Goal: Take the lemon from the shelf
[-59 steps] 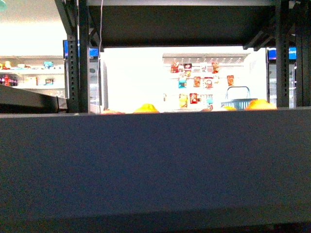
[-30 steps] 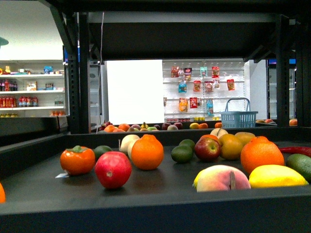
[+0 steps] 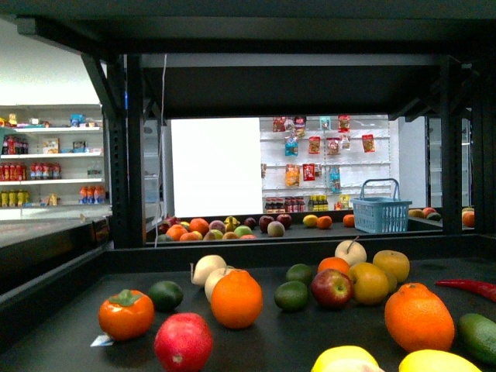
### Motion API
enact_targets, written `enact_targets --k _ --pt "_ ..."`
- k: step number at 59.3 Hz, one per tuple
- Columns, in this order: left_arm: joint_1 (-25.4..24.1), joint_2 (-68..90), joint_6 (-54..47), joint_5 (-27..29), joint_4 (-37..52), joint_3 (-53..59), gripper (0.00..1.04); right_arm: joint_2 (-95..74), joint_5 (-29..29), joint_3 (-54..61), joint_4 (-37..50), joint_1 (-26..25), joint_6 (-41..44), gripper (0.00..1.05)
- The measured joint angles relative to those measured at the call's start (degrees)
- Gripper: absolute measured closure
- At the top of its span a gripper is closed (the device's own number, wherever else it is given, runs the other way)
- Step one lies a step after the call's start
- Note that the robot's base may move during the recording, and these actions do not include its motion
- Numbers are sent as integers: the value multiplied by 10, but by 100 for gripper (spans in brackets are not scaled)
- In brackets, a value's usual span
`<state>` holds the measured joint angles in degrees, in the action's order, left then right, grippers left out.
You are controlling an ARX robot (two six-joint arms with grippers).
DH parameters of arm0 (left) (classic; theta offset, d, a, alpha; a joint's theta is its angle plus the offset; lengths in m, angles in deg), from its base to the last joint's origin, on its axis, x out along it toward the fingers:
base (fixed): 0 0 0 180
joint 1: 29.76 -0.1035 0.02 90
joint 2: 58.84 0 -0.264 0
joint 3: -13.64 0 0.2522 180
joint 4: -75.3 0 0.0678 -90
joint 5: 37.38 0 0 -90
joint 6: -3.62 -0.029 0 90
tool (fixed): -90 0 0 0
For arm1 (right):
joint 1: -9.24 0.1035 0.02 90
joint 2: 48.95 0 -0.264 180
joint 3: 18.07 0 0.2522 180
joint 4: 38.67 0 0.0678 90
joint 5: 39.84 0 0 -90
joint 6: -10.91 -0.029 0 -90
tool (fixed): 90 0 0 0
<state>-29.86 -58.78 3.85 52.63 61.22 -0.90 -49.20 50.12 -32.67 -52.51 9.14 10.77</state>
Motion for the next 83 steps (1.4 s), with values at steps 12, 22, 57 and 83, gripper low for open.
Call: enact_targets --k 12,22,57,83 --pt "0 0 0 0 0 0 8 0 0 0 0 0 0 7" --pt "0 0 0 0 0 0 8 0 0 0 0 0 0 7" --pt "0 0 0 0 0 0 8 0 0 0 0 0 0 7" --pt "-63 219 292 -112 41 -98 8 0 -1 0 0 0 0 7"
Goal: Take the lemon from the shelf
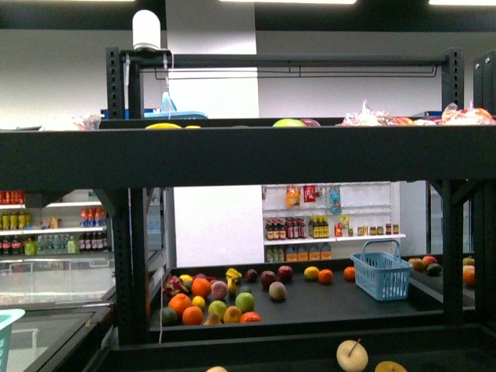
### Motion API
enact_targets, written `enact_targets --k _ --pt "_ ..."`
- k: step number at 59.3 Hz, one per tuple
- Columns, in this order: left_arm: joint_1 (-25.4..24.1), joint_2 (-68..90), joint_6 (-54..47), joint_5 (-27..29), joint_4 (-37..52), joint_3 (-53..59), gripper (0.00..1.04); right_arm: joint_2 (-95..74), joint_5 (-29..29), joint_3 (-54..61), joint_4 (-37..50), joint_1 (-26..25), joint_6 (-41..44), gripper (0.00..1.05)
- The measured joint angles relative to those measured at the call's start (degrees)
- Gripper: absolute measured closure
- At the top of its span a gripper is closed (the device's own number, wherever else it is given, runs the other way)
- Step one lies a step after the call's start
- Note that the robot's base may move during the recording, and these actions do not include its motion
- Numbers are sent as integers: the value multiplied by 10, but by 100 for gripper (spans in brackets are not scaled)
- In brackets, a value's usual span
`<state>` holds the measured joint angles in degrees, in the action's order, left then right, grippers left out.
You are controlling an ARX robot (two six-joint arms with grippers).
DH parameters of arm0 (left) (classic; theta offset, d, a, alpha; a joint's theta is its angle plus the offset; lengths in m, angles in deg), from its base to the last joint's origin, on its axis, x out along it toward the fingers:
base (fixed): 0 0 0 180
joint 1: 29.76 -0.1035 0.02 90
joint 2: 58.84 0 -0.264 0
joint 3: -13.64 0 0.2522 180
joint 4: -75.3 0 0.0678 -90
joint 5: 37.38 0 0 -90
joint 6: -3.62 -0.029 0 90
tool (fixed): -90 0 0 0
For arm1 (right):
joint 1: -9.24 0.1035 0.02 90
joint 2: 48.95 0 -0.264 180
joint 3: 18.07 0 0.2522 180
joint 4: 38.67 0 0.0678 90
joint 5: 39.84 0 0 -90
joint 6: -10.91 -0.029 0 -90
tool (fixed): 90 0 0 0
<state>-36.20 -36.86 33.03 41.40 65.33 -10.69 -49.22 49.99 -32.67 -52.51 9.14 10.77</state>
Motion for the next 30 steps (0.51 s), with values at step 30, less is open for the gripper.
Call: enact_targets --k 30 --pt "-315 561 356 -234 167 -366 8 0 0 0 0 0 0 7"
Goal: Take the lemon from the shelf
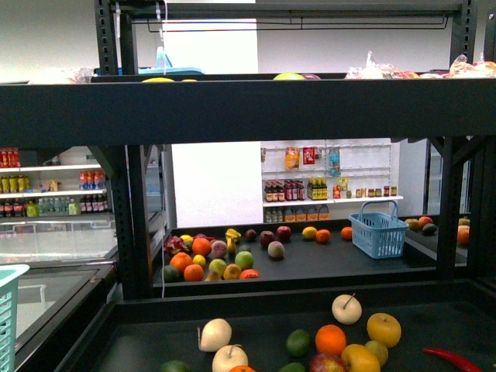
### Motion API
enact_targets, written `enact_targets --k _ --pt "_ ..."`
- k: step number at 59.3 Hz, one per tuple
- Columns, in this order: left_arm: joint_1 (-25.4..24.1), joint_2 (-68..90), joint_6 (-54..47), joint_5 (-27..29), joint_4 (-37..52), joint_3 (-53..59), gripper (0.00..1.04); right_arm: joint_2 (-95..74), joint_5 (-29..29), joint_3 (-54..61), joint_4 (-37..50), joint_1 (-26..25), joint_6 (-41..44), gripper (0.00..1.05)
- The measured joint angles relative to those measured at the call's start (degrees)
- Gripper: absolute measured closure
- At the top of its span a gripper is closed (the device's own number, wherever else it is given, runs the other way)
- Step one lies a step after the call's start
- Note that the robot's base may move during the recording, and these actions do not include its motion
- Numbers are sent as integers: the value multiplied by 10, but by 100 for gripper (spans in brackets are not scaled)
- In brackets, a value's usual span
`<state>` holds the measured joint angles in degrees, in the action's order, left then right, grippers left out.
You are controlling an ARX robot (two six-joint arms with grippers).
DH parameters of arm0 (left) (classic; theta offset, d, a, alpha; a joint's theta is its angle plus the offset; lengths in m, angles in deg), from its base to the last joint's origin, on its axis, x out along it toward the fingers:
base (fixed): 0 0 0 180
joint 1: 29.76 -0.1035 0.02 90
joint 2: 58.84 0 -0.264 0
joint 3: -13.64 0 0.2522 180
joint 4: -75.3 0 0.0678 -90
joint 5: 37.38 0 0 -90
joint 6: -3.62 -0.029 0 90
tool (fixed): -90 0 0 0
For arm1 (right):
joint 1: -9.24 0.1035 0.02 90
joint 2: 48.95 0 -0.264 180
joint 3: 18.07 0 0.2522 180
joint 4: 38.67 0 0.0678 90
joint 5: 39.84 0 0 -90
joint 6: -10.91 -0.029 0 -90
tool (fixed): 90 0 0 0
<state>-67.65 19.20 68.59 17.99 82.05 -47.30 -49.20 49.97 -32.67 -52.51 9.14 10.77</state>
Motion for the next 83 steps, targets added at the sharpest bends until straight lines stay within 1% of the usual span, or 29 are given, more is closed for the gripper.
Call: enact_targets --k 12,26,56,58,59,61,67,69,73,74,78,80,83 --pt "17 121 36 22 24 -92 8 0 0 0 0 0 0 7" --pt "41 215 45 55 11 -193 8 0 0 0 0 0 0 7" --pt "66 307 26 98 -21 -298 9 0 0 0 0 0 0 7" --pt "68 308 24 102 -24 -303 16 0 0 0 0 0 0 7" --pt "69 308 24 103 -24 -304 18 0 0 0 0 0 0 7" --pt "71 308 24 104 -25 -306 26 0 0 0 0 0 0 7" --pt "73 308 24 106 -26 -307 42 0 0 0 0 0 0 7" --pt "74 308 24 107 -29 -307 51 0 0 0 0 0 0 7" --pt "74 308 24 107 -29 -306 64 0 0 0 0 0 0 7" --pt "74 308 24 107 -29 -306 65 0 0 0 0 0 0 7" --pt "74 308 30 111 -29 -298 81 0 0 0 0 0 0 7" --pt "74 305 42 110 -33 -297 86 0 0 0 0 0 0 7" --pt "78 297 39 108 -38 -292 89 0 0 0 0 0 0 7"
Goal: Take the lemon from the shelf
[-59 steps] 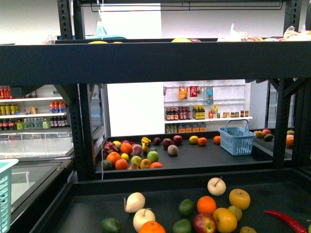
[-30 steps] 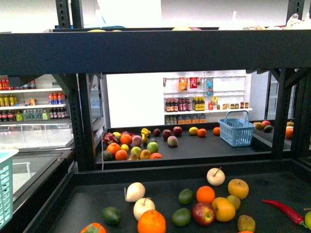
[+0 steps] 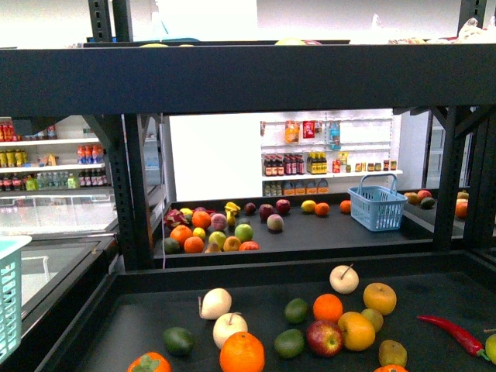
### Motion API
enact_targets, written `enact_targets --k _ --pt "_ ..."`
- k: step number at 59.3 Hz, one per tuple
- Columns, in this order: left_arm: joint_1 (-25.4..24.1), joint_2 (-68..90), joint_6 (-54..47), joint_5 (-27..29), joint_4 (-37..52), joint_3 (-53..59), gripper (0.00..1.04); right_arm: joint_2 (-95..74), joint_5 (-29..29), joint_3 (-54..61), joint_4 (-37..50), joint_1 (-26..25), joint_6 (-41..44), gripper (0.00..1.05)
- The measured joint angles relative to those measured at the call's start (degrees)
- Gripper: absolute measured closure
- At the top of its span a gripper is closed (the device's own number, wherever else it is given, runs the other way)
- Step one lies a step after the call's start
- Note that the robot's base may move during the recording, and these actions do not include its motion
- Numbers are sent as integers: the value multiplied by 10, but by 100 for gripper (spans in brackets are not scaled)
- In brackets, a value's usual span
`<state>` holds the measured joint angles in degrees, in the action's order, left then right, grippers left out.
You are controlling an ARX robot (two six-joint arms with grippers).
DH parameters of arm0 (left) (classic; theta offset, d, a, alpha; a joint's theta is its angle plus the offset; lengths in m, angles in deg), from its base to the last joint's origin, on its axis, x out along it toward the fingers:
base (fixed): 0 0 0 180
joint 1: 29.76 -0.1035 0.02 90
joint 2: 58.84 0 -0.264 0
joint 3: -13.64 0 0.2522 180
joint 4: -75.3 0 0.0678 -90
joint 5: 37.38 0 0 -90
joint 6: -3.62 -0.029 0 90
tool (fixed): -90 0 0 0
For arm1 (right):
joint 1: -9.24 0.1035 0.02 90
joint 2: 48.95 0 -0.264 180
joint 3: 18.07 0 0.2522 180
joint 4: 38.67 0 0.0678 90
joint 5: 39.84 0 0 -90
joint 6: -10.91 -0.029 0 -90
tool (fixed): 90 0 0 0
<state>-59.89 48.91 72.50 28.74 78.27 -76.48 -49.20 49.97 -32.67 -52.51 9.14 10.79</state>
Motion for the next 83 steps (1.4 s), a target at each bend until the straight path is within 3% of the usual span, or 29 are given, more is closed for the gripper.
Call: enact_targets --k 15,26,34,62,83 --pt "42 -78 -127 -32 -43 53 91 0 0 0 0 0 0 7" --pt "120 -169 -239 -101 -110 75 92 0 0 0 0 0 0 7" --pt "179 -199 -259 -150 -116 82 92 0 0 0 0 0 0 7" --pt "354 -166 -269 -141 -88 109 93 0 0 0 0 0 0 7" --pt "432 -97 -269 -138 -53 88 93 0 0 0 0 0 0 7"
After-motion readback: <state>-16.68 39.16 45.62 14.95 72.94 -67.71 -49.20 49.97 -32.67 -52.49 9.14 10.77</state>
